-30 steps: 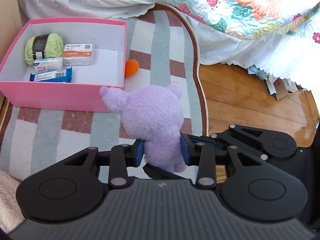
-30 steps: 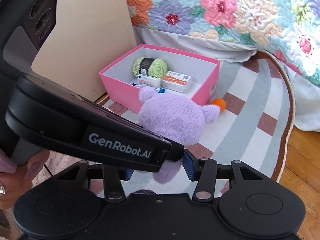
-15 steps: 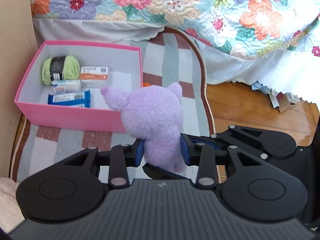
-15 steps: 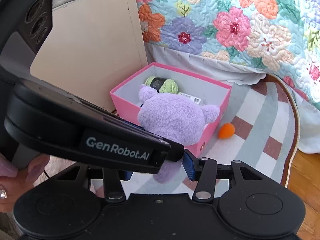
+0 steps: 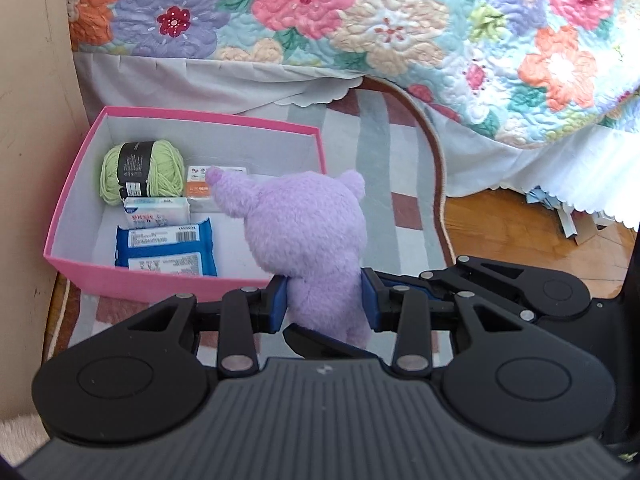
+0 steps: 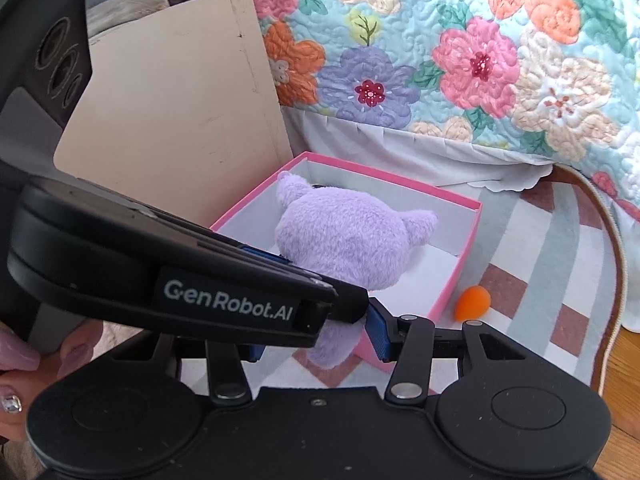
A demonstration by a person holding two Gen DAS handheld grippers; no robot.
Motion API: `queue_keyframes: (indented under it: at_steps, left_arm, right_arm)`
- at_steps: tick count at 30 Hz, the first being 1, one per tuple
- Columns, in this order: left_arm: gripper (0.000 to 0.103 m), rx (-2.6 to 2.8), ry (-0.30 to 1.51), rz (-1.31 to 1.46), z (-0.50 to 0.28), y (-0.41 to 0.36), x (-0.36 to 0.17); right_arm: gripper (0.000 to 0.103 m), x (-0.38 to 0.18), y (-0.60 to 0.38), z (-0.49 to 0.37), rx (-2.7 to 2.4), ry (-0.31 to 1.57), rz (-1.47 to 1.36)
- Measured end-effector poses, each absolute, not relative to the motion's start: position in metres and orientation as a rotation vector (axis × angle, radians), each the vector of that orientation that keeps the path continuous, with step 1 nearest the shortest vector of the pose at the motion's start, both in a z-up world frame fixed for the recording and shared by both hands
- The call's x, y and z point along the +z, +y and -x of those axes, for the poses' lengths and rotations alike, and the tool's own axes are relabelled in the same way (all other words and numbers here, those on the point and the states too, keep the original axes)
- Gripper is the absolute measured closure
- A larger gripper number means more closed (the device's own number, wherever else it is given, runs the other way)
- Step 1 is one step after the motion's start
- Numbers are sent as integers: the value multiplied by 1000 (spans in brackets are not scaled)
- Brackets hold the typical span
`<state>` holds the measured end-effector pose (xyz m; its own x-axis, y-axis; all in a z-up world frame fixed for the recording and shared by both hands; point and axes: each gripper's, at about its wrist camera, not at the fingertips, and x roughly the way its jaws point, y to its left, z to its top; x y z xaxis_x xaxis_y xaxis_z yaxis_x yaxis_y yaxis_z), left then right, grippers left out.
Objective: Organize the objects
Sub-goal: 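Lower the purple plush with the left tool into the pink box beside the blue packet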
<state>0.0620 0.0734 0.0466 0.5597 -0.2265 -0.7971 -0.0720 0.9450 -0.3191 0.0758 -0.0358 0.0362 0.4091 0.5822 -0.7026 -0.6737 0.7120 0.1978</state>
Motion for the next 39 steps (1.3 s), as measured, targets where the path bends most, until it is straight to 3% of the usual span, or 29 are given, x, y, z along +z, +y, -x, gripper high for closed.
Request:
queue_keyframes:
  at_steps: [15,39]
  left_arm:
    - [66,-23,1072,473,-141,130,-25]
    - [66,-59,1082,487,-158,144,-87]
  right_arm:
    - [49,-22,10,-161,736,983,13]
    - [49,-69,41,-175,633,1049,72]
